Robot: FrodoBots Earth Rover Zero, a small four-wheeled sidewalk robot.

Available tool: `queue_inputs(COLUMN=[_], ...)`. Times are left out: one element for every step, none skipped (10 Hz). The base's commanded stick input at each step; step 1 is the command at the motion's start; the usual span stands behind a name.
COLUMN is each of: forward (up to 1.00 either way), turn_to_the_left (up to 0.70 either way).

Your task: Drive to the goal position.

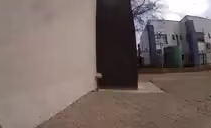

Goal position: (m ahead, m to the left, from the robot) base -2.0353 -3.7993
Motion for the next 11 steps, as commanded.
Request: queue_inputs(forward=[0.00,0.00,0.00,0.00,0.00,0.00,0.00,0.00,0.00,0.00,0.00], turn_to_the_left=[-0.45,-0.45,-0.45,-0.45,-0.45,-0.45,-0.45,-0.45,-0.45,-0.45,-0.45])
